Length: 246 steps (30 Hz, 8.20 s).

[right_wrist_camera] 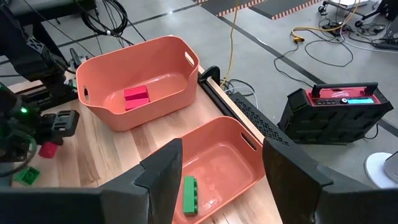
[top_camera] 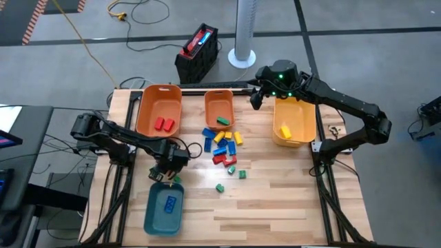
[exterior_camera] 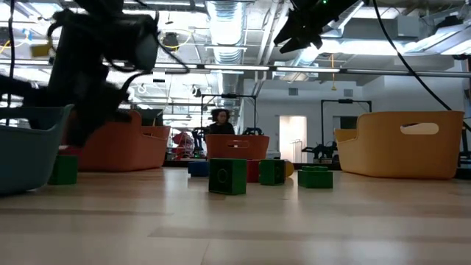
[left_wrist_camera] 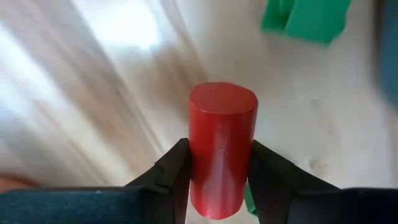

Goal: Sort blocks
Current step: Put the red block into the left orange bin, then put the blue game piece into the blue bin, then put the green game piece into the right orange bin

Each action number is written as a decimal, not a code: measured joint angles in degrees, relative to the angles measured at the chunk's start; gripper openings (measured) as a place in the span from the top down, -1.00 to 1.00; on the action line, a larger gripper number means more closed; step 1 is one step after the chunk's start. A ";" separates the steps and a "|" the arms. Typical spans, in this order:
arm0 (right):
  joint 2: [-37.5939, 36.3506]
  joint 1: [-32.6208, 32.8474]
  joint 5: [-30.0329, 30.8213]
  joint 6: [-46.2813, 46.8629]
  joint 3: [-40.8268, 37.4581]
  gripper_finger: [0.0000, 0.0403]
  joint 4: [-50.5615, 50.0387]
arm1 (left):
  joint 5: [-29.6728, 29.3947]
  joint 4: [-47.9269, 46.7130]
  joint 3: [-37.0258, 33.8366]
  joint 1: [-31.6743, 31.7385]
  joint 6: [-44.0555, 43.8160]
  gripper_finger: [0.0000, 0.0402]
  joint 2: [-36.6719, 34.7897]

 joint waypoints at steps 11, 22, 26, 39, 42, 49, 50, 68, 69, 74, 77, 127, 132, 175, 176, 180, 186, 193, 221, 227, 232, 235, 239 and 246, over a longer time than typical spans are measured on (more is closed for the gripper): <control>0.00 -0.02 0.00 -0.24 -0.02 -0.16 1.99 | -0.06 6.43 5.96 14.48 -19.08 0.41 -13.55; 0.00 1.68 0.00 -0.24 -0.02 -0.16 2.53 | -4.09 6.47 3.87 42.82 -38.38 0.41 -27.50; 0.00 2.38 0.00 -0.27 -0.02 -0.16 3.95 | 2.74 3.36 -1.27 51.88 -39.89 0.41 -25.52; 0.00 2.99 -0.04 0.20 -0.02 -0.16 4.25 | 4.17 3.92 -2.96 57.20 -40.45 0.37 -15.22; 0.00 3.22 -0.04 0.20 -0.02 -0.16 3.75 | 4.30 4.48 -2.96 56.80 -40.36 0.04 -14.88; 0.00 3.10 -0.02 0.16 -0.02 -0.16 2.21 | 3.05 4.53 0.46 56.67 -38.57 -0.44 -15.97; 0.00 3.11 -0.04 0.13 -0.02 -0.16 2.19 | 2.88 4.56 1.79 56.37 -37.35 -0.44 -16.01; 1.14 -0.31 -1.44 -0.26 -0.07 -0.16 1.97 | 5.76 0.88 33.51 24.43 -45.34 -0.17 7.07; 1.14 -0.30 -1.46 -0.24 -0.07 -0.16 1.95 | 5.60 0.90 34.41 23.59 -47.56 -0.17 8.82; 1.14 -0.28 -1.51 -0.26 -0.07 -0.16 1.98 | 4.67 0.76 35.95 21.07 -52.92 -0.17 16.03; 1.14 -0.28 -1.51 -0.24 -0.07 -0.16 1.97 | 4.67 1.12 35.95 20.88 -54.95 -0.17 18.99; 1.11 -0.24 -1.73 -0.22 0.00 -0.16 2.03 | 0.85 5.76 30.21 18.00 -52.71 0.37 26.37; 1.11 -0.22 -1.78 -0.17 0.00 -0.16 2.01 | 0.45 2.82 31.45 21.26 -50.52 0.37 18.09; 1.09 -1.15 -1.81 -1.73 0.00 -0.16 3.21 | 19.72 34.52 -15.46 -19.91 -95.66 0.37 -18.22; 1.09 -1.15 -1.81 -1.73 0.00 -0.16 3.17 | 19.31 34.43 -15.55 -19.91 -96.78 0.37 -18.21; 1.09 -1.15 -1.81 -1.73 0.00 -0.16 3.20 | 18.49 34.90 -14.41 -19.91 -97.31 0.23 -18.35; 1.09 -1.15 -3.83 -1.77 0.00 -0.16 3.00 | 22.11 34.12 -11.75 -18.93 -97.34 -0.58 -18.88; 3.09 0.40 -16.21 -5.23 0.02 -0.16 -0.56 | 25.62 24.18 -5.10 -15.07 -94.53 -0.55 -24.55; 25.93 39.12 -3.07 21.56 0.61 -0.16 -20.23 | -13.89 11.45 8.67 -0.46 -65.62 -0.25 -30.36; 29.08 41.33 -2.84 22.79 0.61 -0.16 -18.55 | -14.98 13.27 8.63 -0.50 -63.68 -0.25 -30.64; 30.73 39.94 -3.03 21.45 0.60 -0.24 -19.86 | -14.98 13.46 8.63 -0.53 -62.69 -0.25 -30.61; 30.27 39.18 -3.34 19.11 0.63 -0.34 -22.28 | -14.98 12.38 8.63 -0.53 -62.35 -0.25 -30.61; 30.51 39.73 -1.32 12.56 0.63 -0.42 -23.29 | -15.01 12.30 8.63 -0.53 -60.91 -0.25 -30.38; 32.03 40.32 3.28 7.81 0.61 -0.45 -20.48 | -15.02 10.67 8.63 -0.53 -60.27 -0.25 -30.33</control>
